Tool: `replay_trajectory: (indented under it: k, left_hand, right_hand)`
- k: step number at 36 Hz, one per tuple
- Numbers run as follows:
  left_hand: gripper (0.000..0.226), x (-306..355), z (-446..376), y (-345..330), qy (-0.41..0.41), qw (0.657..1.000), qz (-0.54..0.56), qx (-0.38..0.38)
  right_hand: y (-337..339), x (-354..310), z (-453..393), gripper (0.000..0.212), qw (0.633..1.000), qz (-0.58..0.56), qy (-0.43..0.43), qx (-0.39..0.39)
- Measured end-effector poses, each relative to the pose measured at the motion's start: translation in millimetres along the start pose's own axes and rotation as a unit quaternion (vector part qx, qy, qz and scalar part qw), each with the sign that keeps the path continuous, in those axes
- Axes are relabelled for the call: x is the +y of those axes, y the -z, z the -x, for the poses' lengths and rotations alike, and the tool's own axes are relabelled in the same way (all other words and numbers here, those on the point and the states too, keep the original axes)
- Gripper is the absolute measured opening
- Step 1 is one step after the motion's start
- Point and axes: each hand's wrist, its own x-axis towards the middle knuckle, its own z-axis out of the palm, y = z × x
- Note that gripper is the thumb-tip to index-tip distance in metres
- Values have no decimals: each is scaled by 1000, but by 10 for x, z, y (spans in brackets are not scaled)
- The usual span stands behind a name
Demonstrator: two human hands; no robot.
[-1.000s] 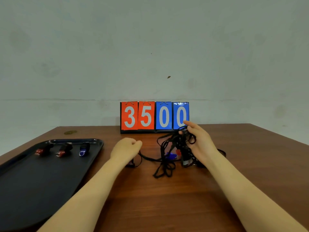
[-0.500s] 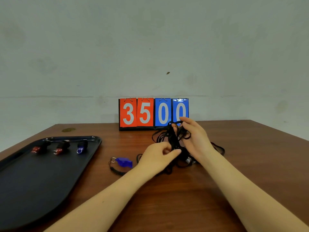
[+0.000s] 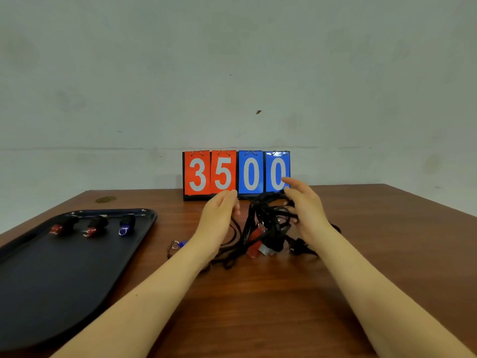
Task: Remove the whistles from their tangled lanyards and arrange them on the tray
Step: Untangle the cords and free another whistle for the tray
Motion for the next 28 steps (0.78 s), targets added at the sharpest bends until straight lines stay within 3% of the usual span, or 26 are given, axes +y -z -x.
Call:
replay_trajectory:
  k: [3, 5, 8, 11, 18, 22, 25, 28]
  left_hand:
    - [36, -4, 9, -18, 29, 999, 12, -24]
    - [33, -30, 4, -26, 40, 998, 27, -36]
    - [29, -55, -8, -24, 48, 996, 69, -26]
    - [26, -45, -37, -11, 59, 987, 150, -14]
    - [25, -23, -78, 9, 98, 950, 296, 9]
    - [26, -11, -88, 59, 145, 911, 387, -10]
    - [21, -45, -92, 71, 122, 922, 365, -43]
    - [22, -99, -103, 71, 83, 966, 238, -53]
  right_hand:
    - [2, 88, 6, 28, 958, 261, 121, -19]
    - [-17, 153, 14, 35, 920, 344, 186, -29]
    - [-52, 141, 45, 27, 920, 309, 240, -19]
    - [-87, 122, 78, 13, 904, 324, 273, -58]
    - [-143, 277, 91, 23, 910, 343, 179, -145]
    - [-192, 252, 104, 4, 931, 286, 173, -145]
    - [-189, 238, 105, 5, 939, 266, 170, -134]
    - [-188, 236, 113, 9, 949, 240, 163, -126]
